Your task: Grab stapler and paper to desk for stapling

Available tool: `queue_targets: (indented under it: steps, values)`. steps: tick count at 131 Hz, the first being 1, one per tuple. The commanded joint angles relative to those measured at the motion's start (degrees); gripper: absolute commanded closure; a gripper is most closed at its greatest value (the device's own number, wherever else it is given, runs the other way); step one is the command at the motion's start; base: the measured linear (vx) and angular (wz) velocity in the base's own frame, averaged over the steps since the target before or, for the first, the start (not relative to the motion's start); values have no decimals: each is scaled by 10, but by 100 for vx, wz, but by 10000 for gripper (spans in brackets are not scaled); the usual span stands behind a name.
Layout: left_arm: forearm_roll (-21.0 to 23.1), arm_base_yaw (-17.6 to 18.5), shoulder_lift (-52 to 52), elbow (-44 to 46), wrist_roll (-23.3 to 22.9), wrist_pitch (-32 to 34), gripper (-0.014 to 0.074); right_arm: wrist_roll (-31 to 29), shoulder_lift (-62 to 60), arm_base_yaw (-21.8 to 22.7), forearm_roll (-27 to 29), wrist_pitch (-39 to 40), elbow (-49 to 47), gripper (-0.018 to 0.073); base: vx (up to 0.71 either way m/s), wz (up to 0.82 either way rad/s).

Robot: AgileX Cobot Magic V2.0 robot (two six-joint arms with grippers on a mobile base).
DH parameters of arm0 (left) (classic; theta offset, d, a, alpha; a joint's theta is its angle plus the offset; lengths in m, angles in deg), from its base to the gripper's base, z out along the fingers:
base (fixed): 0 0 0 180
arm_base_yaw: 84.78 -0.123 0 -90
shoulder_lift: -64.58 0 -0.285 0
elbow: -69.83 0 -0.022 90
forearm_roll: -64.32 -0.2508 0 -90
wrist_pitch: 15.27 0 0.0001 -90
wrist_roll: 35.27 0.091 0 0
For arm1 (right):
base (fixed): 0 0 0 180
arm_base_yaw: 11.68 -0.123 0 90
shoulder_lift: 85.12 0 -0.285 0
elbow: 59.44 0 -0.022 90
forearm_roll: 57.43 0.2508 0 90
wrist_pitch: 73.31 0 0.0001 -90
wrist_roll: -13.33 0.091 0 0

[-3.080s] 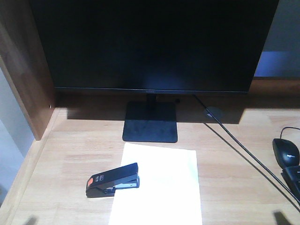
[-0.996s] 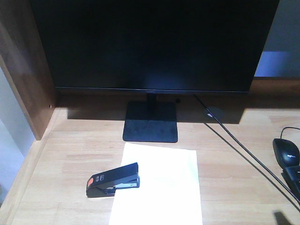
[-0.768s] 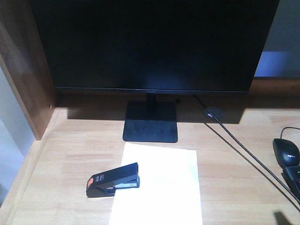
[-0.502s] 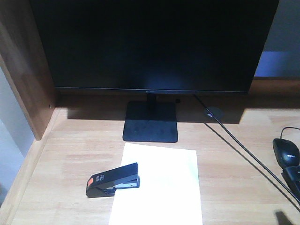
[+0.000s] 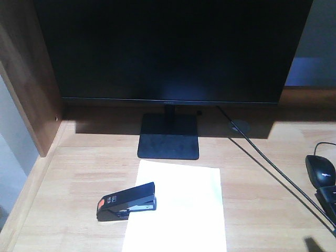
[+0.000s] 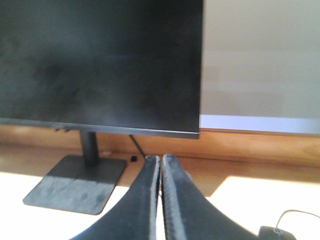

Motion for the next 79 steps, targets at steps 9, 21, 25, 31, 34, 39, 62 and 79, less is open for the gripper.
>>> queue_targets:
  steps: [9,21,25,31,34,39,62,79]
  values:
    - [5,-1,9,-6,-5,41,603,-110,5,2,94,41,-16,565,0,0]
    - [5,-1,9,-6,-5,41,603,-111,3,2,89,35,-16,565,0,0]
    - [5,-1,9,-6,-5,41,603,-113,1,2,89,31,-16,565,0,0]
    - [5,-1,9,-6,-5,41,603,-116,-3,2,88,24,-14,565,0,0]
    - [5,-1,9,-6,-5,41,603,-119,-6,2,88,23,-11,565,0,0]
    - [5,-1,9,-6,-5,41,603,-123,-12,2,88,23,-4,565,0,0]
    - [5,-1,9,-6,-5,41,603,-120,-59,44,107,28,59,565,0,0]
    - [5,-1,9,-6,-5,41,603,-120,-104,90,107,28,90,565,0,0]
